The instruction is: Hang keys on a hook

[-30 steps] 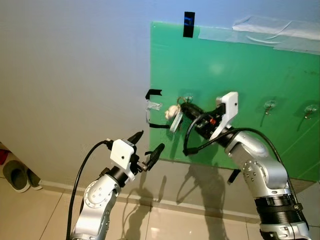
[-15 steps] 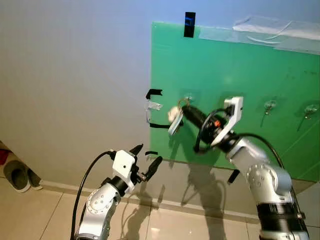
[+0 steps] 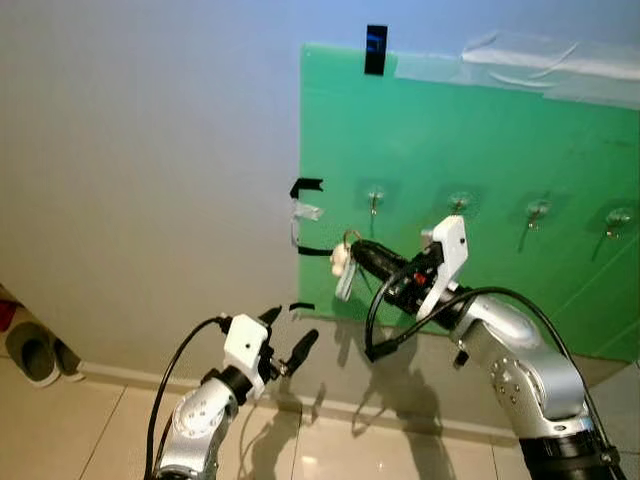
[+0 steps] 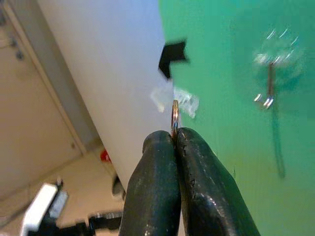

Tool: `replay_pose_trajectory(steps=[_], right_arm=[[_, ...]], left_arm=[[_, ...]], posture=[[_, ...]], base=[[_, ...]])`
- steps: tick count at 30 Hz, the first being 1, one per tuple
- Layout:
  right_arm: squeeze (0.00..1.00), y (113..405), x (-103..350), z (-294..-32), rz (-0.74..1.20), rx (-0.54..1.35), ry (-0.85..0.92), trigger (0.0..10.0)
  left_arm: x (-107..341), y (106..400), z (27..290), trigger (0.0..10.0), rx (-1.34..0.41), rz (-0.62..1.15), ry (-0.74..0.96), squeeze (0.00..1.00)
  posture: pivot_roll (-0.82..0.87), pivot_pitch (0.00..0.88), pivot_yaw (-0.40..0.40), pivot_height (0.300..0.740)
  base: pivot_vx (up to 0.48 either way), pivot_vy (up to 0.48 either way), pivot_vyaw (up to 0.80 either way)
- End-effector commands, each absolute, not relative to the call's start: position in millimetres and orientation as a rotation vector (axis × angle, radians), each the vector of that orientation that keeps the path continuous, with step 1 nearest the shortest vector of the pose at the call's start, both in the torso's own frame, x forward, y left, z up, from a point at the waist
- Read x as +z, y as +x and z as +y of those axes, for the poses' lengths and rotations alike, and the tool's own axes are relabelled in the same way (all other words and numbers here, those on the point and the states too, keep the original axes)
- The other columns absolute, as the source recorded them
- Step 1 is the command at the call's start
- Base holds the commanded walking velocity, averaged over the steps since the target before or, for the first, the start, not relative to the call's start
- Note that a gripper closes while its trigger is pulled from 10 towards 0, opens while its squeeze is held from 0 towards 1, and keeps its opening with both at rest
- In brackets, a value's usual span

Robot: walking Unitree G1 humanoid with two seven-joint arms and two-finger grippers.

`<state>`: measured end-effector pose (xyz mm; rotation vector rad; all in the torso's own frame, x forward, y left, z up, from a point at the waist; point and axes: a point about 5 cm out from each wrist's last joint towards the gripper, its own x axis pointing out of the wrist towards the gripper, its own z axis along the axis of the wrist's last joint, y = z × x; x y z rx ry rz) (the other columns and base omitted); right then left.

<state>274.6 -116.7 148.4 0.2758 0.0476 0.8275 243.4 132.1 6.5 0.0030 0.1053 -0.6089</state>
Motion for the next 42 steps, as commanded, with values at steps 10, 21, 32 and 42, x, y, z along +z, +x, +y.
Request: replay_pose_trajectory(steps=[10,21,32,42], right_arm=[[0.00,290,165,-127,-0.012,0.750,0.457,0.0],[0.00,278,155,-123,0.079,0.811,0.577,0.0],[0.00,280,155,-128,0.086,0.777,0.638,0.0],[0.00,292,154,-131,0.094,0.729,0.710,0.0]], left_arm=[[-14,235,139,10.0,-0.596,0.209,0.022,0.00],[-39,214,142,10.0,-0.556,0.370,0.041,0.00],[-32,219,141,10.0,-0.572,0.311,0.048,0.00],[-31,221,141,10.0,-0.582,0.306,0.054,0.00]], posture=[[-0.03,0.000,0.011,0.740],[-0.03,0.000,0.009,0.740],[-0.03,0.000,0.015,0.740],[-0.03,0.000,0.015,0.740]], base=[[0.000,0.000,0.00],[0.000,0.000,0.00],[0.000,0.000,0.00],[0.000,0.000,0.00]])
